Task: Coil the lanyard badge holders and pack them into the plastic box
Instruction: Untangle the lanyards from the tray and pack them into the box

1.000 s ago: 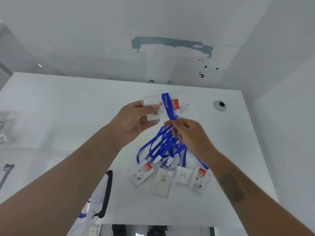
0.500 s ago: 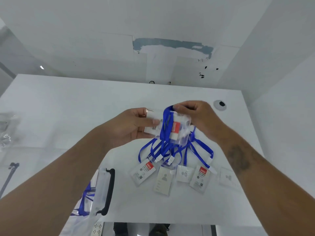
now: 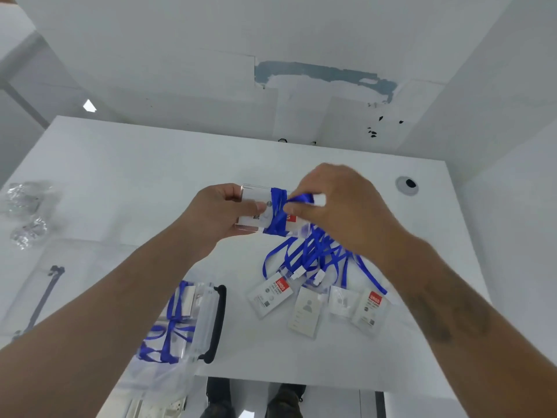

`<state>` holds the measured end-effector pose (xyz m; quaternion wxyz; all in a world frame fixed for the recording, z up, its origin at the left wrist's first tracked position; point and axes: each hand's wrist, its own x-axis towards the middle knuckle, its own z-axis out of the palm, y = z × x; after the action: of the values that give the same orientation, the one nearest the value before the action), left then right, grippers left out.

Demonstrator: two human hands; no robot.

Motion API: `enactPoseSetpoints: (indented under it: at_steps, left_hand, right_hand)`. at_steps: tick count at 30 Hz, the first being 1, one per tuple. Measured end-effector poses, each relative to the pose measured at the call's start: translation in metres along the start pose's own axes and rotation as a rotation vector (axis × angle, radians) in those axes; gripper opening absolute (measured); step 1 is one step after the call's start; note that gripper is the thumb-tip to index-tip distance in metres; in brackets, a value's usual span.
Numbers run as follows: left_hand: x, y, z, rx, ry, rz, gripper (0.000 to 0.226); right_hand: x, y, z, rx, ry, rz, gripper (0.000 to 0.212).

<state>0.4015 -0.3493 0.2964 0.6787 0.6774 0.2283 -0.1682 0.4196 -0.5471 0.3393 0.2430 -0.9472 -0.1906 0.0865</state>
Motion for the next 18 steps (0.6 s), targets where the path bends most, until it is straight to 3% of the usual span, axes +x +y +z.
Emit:
enactPoseSetpoints:
  at_steps: [8,18]
  left_hand:
    - [-0.033,-0.009,-0.070,-0.060,-0.047,-0.072,0.029]
    - [-0.067,-0.059,-0.172,-0.081,0.026,-0.275,0.030]
  right_hand:
    - [0.032,-0.043,0.038,0.508,-0.122,0.116,0.019]
    - [0.035,-0.127,0.116,0.256,-0.357,-0.002,0.012]
